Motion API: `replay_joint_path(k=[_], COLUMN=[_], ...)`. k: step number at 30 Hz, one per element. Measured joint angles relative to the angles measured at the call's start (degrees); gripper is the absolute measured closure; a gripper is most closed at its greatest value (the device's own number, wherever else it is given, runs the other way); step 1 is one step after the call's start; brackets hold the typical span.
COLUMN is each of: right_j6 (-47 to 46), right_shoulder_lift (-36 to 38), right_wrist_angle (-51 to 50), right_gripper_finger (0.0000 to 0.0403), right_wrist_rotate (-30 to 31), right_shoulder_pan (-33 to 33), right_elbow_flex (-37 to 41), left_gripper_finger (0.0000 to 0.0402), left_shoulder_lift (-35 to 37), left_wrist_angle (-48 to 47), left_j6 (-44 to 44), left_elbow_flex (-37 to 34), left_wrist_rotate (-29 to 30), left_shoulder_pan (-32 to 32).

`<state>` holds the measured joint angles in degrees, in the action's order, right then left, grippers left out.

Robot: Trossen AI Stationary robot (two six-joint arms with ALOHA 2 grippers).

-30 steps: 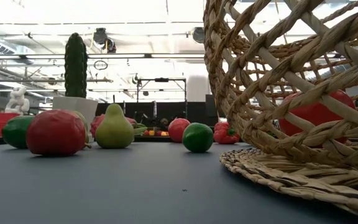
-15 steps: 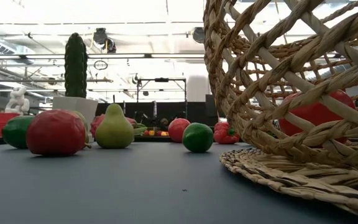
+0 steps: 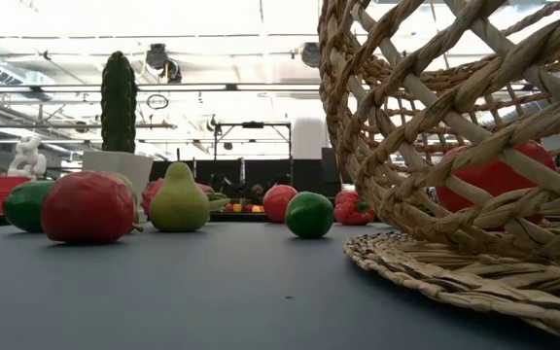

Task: Build produce basket
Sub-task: Put the red apple into the brown basket

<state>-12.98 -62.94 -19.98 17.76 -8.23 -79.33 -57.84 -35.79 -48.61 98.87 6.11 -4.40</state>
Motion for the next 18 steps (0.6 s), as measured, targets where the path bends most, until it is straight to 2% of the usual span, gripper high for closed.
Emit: replay_joint_path(k=[9,18], right_j6=[0.14,0.61], right_shoulder_lift=[0.01,0.01], right_wrist_angle=[-0.01,0.16], right_gripper_finger=[0.0284,0.0284], right_wrist_rotate=[0.0,-0.02], right_shoulder_pan=[0.0,0.0], right_elbow_flex=[0.0,0.0], left_gripper_finger=[0.0039,0.0039], left_shoulder_lift=[-0.01,-0.02], left_wrist_angle=[-0.26,-0.72], left_j6=[2.68,23.77], left_elbow_flex=[0.0,0.0], left_wrist_rotate=[0.02,0.02], left_shoulder_pan=[0.0,0.0])
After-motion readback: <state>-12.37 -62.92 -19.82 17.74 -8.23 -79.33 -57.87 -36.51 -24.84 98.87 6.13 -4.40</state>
